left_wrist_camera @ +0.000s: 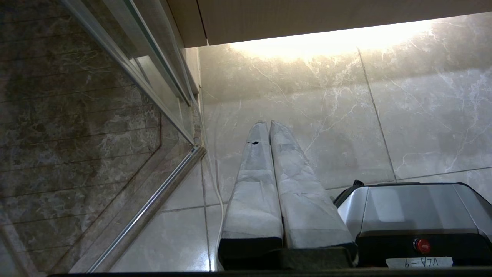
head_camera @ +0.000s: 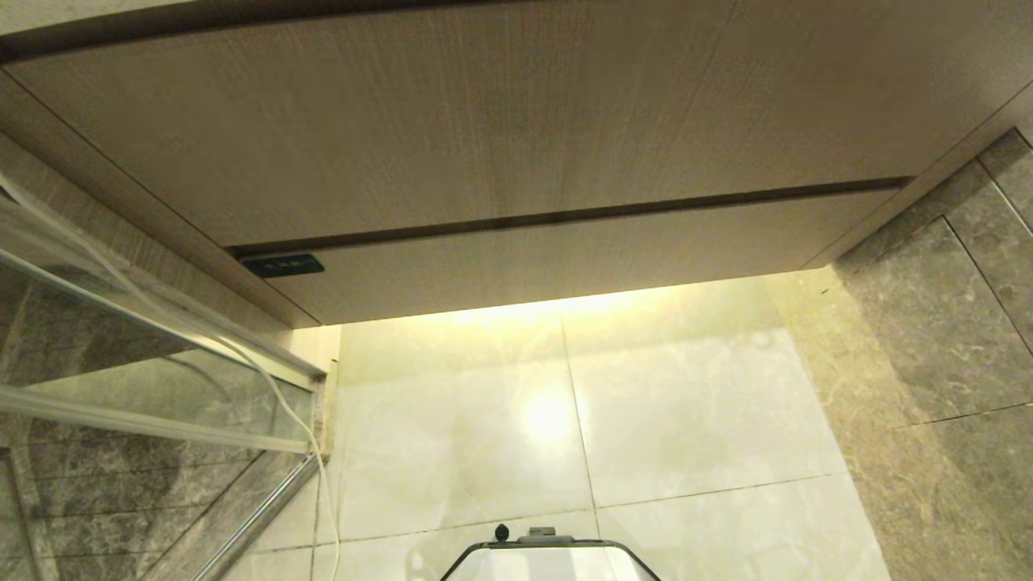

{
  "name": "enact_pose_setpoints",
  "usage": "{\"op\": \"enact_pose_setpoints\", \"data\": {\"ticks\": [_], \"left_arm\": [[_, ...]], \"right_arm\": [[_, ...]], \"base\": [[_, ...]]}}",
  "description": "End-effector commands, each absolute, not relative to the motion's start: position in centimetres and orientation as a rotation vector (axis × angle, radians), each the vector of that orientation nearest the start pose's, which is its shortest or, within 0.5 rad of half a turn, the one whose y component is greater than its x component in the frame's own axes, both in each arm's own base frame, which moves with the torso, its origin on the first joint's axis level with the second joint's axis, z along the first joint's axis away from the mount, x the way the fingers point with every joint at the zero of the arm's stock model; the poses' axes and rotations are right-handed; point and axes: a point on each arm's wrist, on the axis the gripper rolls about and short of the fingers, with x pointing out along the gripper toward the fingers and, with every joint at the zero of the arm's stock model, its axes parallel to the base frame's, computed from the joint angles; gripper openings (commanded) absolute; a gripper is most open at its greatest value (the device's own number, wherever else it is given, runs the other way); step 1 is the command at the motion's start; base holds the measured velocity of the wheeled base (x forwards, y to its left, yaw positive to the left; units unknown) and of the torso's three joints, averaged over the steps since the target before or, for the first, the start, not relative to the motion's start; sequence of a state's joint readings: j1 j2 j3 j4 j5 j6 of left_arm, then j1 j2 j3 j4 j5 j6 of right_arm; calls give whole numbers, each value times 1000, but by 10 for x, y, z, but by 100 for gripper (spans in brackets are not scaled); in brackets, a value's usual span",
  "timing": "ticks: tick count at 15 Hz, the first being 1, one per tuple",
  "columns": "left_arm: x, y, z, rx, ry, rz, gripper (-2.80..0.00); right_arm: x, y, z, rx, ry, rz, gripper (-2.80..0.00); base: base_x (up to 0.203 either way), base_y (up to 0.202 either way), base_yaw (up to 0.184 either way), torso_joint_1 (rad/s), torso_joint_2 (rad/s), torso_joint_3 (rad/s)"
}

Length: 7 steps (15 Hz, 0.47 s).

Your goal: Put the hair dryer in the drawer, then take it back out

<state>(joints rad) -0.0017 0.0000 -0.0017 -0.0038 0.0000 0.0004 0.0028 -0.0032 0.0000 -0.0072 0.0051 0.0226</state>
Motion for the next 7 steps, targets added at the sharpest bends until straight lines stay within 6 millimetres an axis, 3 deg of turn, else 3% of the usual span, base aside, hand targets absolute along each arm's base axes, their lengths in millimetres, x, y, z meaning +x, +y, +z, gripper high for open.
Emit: {"op": "enact_pose_setpoints", "data": {"ticks": [1,7], "left_arm": [[-23,0,76,0,-5,-2,-280],[-23,0,76,0,-5,-2,-280]], "right_arm": [[-23,0,76,20,-9,8,-280],[-23,0,76,28,-8,8,-280]], "base": [[0,0,0,0,0,0],[0,0,0,0,0,0]]}}
